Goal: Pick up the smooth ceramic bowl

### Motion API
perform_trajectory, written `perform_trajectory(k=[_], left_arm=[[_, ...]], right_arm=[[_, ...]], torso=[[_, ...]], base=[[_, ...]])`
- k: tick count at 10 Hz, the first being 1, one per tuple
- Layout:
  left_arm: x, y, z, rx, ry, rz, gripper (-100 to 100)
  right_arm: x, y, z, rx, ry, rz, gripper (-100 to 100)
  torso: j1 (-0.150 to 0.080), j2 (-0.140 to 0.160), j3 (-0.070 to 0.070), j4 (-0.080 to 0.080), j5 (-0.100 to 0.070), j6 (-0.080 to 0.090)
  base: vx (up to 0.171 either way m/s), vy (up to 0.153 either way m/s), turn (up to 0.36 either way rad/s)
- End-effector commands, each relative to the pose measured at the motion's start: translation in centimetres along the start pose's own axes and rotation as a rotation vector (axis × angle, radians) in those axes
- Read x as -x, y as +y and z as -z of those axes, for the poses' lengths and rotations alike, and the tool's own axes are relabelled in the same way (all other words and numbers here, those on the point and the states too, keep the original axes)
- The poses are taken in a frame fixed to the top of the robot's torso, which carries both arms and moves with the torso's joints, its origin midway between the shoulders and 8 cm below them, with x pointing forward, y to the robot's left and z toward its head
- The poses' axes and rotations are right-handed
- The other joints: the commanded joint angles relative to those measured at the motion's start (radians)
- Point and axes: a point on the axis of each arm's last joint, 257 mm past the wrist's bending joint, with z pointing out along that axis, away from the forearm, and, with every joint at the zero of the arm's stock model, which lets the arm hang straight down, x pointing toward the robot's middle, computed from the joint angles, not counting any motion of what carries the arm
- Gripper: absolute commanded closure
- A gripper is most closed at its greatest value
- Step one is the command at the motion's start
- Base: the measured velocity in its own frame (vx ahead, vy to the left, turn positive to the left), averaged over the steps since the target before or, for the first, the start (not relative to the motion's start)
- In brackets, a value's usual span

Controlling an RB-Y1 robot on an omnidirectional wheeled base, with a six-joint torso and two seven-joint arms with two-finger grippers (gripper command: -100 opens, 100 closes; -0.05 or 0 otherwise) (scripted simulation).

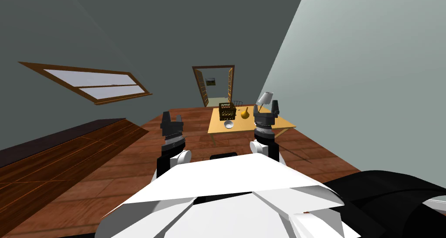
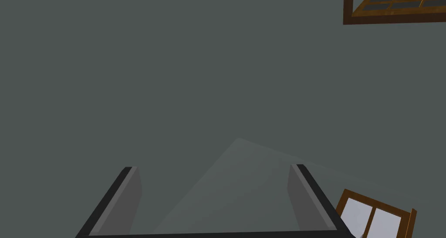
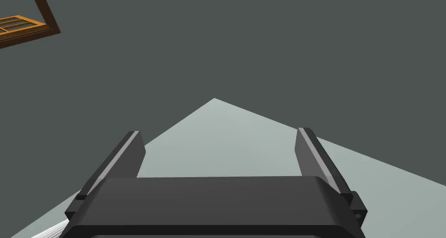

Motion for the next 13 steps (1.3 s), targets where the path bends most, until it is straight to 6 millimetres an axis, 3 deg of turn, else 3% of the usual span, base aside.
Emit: perform_trajectory(k=[1, 6, 7, 10, 13], left_arm=[[0.0, 0.0, 0.0, 0.000, 0.000, 0.000, 0], [0.0, 0.0, 0.0, 0.000, 0.000, 0.000, 0], [0.0, 0.0, 0.0, 0.000, 0.000, 0.000, 0], [0.0, 0.0, 0.0, 0.000, 0.000, 0.000, 0], [0.0, 0.0, 0.0, 0.000, 0.000, 0.000, 0]], right_arm=[[-0.4, -0.5, 0.2, -0.019, 0.035, 0.019, -100], [-1.6, -4.6, 1.9, -0.148, 0.189, 0.150, -100], [-1.7, -4.6, 1.9, -0.149, 0.198, 0.152, -100], [-1.6, -8.4, 4.1, -0.266, 0.306, 0.274, -100], [-1.6, -9.8, 5.1, -0.310, 0.368, 0.327, -100]], torso=[[0.000, 0.000, 0.000, 0.000, 0.000, 0.000], [-0.001, 0.004, 0.002, 0.001, 0.000, 0.000], [0.000, 0.004, 0.002, 0.001, 0.000, 0.000], [-0.001, 0.003, 0.002, 0.001, 0.000, 0.000], [0.000, 0.003, 0.002, 0.001, 0.000, 0.000]], base=[[-0.010, -0.003, 0.007], [-0.045, -0.003, 0.026], [-0.044, 0.000, 0.017], [-0.051, 0.000, 0.062], [-0.037, 0.010, 0.037]])
